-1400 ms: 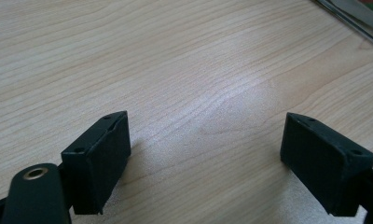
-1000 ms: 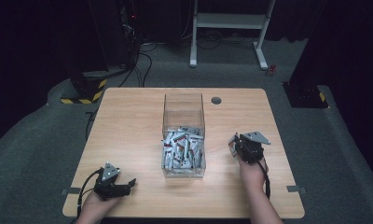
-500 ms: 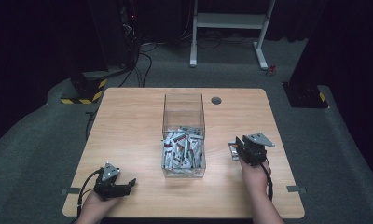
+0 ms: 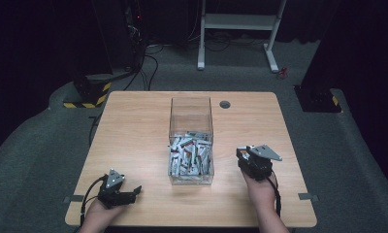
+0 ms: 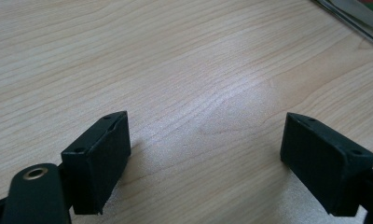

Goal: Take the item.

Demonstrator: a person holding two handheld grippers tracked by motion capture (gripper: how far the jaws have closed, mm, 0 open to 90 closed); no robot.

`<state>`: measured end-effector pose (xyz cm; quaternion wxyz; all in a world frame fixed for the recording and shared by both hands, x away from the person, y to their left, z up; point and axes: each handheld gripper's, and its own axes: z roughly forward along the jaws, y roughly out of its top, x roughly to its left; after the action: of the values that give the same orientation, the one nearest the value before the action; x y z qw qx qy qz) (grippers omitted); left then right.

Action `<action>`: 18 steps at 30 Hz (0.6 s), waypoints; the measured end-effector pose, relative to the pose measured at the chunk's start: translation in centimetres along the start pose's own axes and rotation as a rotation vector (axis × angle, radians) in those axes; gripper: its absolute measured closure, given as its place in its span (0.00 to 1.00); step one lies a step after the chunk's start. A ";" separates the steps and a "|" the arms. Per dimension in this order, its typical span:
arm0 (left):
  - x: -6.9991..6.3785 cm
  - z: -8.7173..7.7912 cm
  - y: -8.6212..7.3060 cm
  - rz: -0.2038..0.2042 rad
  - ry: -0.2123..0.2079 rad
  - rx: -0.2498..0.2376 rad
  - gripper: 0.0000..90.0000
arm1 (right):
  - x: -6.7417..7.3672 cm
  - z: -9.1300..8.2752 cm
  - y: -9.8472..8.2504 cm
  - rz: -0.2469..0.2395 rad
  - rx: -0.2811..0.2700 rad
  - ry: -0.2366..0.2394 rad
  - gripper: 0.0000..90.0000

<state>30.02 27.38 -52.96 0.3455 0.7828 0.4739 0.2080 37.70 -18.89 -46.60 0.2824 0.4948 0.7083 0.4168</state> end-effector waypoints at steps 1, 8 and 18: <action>0.0 0.0 0.0 0.000 0.000 0.000 0.18 | 0.2 -0.1 -0.1 -0.004 0.002 0.003 0.61; 0.0 0.0 0.0 0.000 0.000 0.000 0.18 | 1.5 -0.8 -0.8 -0.017 0.002 0.031 0.58; 0.0 0.0 0.0 0.004 0.001 0.000 0.18 | 2.6 -1.6 -1.5 -0.031 0.006 0.053 0.57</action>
<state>30.02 27.39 -52.95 0.3447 0.7836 0.4727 0.2089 34.75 -17.21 -47.09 0.2685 0.4735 0.7243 0.4232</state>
